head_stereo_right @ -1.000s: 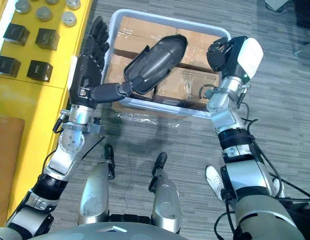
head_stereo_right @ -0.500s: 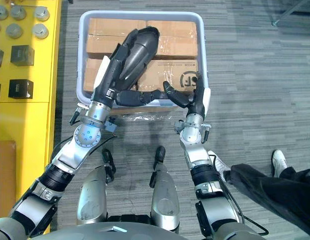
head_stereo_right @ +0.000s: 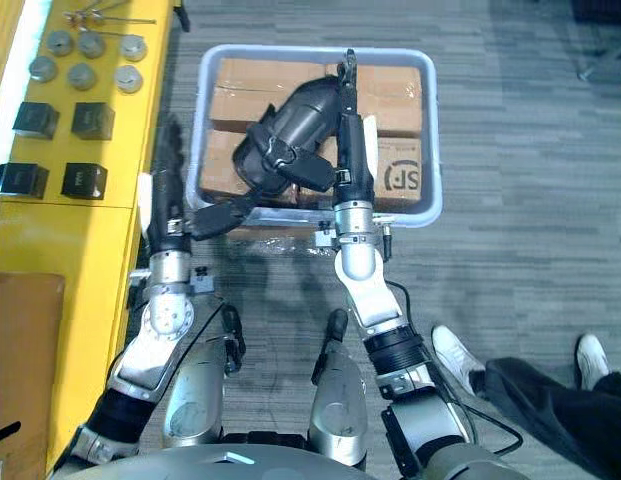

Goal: Walk over and take three plastic housings, then place them on the shelf

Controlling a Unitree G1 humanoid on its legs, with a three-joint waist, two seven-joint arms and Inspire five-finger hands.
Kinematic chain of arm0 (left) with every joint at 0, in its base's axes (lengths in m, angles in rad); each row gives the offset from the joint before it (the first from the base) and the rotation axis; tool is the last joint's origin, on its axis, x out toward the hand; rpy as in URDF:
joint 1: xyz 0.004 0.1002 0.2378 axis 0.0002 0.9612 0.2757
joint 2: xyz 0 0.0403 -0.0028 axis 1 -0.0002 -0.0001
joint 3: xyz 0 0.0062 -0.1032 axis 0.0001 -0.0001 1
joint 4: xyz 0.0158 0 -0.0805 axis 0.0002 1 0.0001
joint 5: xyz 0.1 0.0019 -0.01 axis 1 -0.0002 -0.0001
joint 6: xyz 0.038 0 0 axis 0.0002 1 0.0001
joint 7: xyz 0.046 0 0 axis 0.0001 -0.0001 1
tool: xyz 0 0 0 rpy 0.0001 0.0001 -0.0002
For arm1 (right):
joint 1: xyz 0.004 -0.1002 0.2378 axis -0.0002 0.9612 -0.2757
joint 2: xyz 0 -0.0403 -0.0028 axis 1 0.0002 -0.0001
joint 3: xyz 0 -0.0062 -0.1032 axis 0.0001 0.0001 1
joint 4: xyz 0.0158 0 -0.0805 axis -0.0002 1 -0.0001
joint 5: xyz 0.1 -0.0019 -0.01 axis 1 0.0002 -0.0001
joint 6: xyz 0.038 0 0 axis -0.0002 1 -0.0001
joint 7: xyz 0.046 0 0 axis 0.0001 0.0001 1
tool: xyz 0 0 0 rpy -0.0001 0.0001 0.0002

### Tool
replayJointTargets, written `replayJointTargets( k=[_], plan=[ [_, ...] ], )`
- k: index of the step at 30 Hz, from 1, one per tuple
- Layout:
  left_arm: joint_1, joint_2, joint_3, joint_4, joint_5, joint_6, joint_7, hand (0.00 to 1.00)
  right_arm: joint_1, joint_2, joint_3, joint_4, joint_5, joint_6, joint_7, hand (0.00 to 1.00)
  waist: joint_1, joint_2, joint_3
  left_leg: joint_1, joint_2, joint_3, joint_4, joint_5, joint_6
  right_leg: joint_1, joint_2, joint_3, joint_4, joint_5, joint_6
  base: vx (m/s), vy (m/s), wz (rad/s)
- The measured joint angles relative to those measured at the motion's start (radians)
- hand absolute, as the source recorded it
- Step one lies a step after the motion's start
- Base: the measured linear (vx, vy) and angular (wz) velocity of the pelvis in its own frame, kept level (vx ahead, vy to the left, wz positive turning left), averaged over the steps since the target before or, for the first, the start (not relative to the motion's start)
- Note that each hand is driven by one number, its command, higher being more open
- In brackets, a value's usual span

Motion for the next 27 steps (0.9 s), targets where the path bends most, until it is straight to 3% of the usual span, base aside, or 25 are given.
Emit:
replayJointTargets(
  k=[4, 9, 12, 19, 24, 27],
  plan=[
    [0.065, 0.007, 0.029, 0.0, 0.012, 0.002, 0.039, 1.0, 0.025, 0.011, -0.004, 0.048, 0.021, 0.066, -0.024, 1.0, 0.025, 0.0, 0.0, 0.012, -0.024, -0.007, -0.021, 0.002, -0.001, 0.007, -0.023, -0.013, 0.009, -0.009, -0.005, -0.02, 0.035, 0.11],
    [0.095, 0.008, 0.044, 0.006, 0.013, 0.004, 0.048, 1.0, 0.019, 0.002, -0.018, 0.132, 0.126, 0.068, 0.053, 1.0, 0.029, 0.001, 0.0, 0.011, -0.039, -0.026, -0.025, 0.011, 0.011, 0.026, -0.035, -0.038, 0.007, -0.005, 0.001, 0.02, 0.026, 0.13],
    [0.093, 0.007, 0.058, 0.012, -0.013, 0.002, 0.018, 1.0, -0.094, -0.022, -0.011, 0.253, 0.213, 0.066, 0.143, 1.0, 0.035, 0.004, 0.001, 0.011, -0.041, -0.039, -0.034, 0.022, 0.01, 0.035, -0.034, -0.056, 0.003, -0.005, 0.002, 0.01, -0.006, 0.11],
    [0.109, 0.006, 0.023, 0.135, -0.075, 0.005, -0.037, 1.0, -0.196, -0.065, -0.021, 0.443, 0.311, 0.065, 0.221, 1.0, 0.087, 0.031, 0.002, 0.012, -0.052, -0.078, -0.075, 0.054, 0.008, 0.053, -0.036, -0.102, -0.003, -0.005, 0.003, 0.0, -0.01, 0.19],
    [0.162, 0.007, 0.015, 0.167, -0.079, 0.004, -0.082, 1.0, -0.219, -0.071, -0.021, 0.472, 0.313, 0.067, 0.227, 1.0, 0.108, 0.033, 0.003, 0.015, -0.054, -0.092, -0.091, 0.068, 0.008, 0.061, -0.038, -0.122, -0.002, -0.007, 0.004, -0.02, -0.001, 0.11],
    [0.173, 0.017, -0.006, 0.171, -0.088, 0.004, -0.099, 1.0, -0.231, -0.073, -0.021, 0.49, 0.33, 0.096, 0.216, 1.0, 0.11, 0.034, 0.003, 0.02, -0.055, -0.094, -0.109, 0.081, 0.007, 0.063, -0.042, -0.131, -0.002, -0.007, 0.004, -0.05, -0.003, 0.07]
  ],
)
